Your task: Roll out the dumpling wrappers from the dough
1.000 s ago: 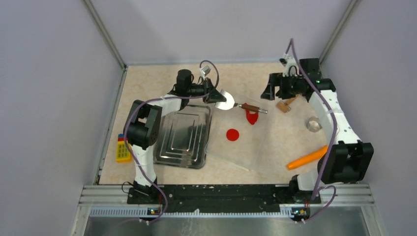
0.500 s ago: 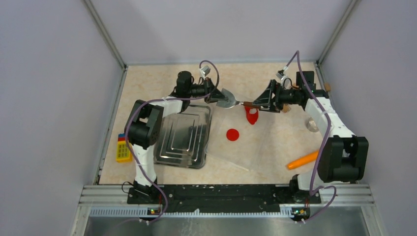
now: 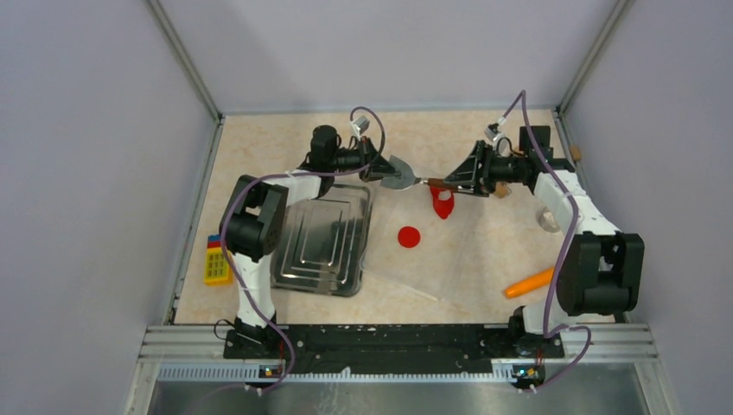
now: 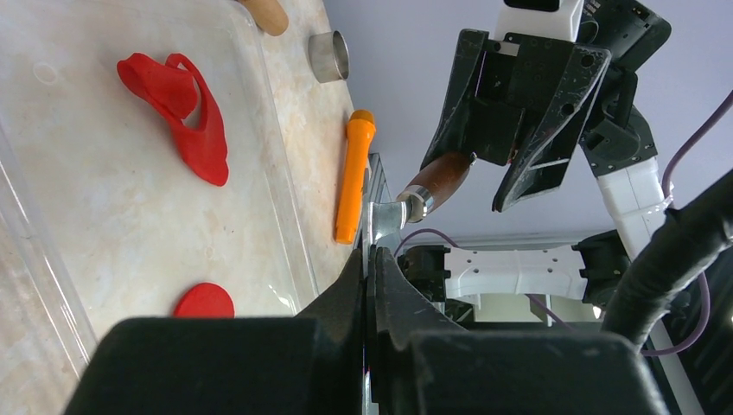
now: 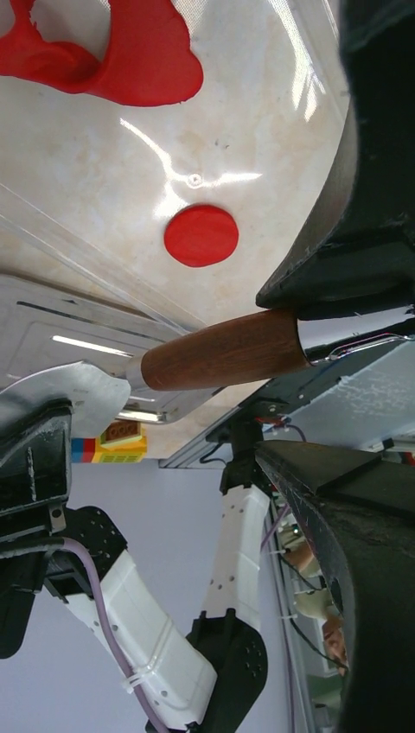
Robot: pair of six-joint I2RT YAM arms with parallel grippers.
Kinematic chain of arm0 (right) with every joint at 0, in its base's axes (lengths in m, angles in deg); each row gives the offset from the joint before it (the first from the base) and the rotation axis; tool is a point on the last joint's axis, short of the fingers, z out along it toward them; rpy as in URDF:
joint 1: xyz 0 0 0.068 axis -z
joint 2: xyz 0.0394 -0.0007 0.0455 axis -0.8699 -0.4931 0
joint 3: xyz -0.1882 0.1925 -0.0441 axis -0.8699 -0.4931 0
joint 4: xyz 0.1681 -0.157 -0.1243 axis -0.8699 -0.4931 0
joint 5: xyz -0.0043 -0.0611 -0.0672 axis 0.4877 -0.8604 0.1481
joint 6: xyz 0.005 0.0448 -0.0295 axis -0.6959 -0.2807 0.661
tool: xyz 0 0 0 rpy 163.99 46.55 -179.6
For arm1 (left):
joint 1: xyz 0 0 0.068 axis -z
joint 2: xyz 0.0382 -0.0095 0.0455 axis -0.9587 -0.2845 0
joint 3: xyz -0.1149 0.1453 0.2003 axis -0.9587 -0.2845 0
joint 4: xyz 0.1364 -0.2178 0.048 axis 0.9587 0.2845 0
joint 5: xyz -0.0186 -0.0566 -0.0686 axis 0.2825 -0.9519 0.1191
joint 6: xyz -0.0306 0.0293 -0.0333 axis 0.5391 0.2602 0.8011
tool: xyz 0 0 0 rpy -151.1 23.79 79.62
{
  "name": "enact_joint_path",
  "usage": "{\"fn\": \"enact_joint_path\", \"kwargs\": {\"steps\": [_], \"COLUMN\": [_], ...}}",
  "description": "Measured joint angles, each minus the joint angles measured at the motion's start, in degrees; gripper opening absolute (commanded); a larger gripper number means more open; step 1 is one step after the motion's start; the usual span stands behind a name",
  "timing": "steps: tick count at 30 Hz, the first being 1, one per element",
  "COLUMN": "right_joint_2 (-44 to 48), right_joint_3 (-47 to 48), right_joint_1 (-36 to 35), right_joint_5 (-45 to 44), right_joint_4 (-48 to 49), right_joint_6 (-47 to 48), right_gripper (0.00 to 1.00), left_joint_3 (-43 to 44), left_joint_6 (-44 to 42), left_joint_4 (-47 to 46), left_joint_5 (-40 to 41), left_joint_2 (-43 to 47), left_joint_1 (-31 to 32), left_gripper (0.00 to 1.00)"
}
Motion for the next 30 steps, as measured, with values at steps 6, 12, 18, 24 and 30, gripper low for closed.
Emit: {"fn": "enact_joint_path", "kwargs": {"steps": [6, 12, 18, 24, 30], "right_joint_2": [-1.05, -1.70, -1.75, -1.70, -1.09], "right_joint_3": [0.00, 0.00, -0.72, -3.45, -3.63], "right_joint_1": [-0.11, -0.66, -0.74, -0.74, 1.31], "right_joint_5": [-0.02, -0.24, -0.22, 1.46, -0.57], "right_joint_4": [0.90, 1.11, 1.86, 3.04, -2.67], "right_joint_6": [-0.44, -0.63, -0.57, -0.48, 4.00], "right_gripper": [0.52, 0.47, 0.23, 0.00, 0.00], "left_joint_3": [-0.04, -0.09, -0.09, -0.33, 0.09], "left_joint_6": [0.00, -0.02, -0.22, -2.84, -13.92], "left_joint_4": [0.07, 0.55, 1.29, 4.37, 15.89], "left_joint_5": [0.15, 0.17, 0.22, 0.09, 2.05], "left_joint_2": [0.00, 0.00, 0.00, 0.00, 0.07], "left_joint_1": [0.72, 0.94, 0.90, 0.85, 1.57], "left_gripper": [0.00, 0.00, 0.00, 0.27, 0.42]}}
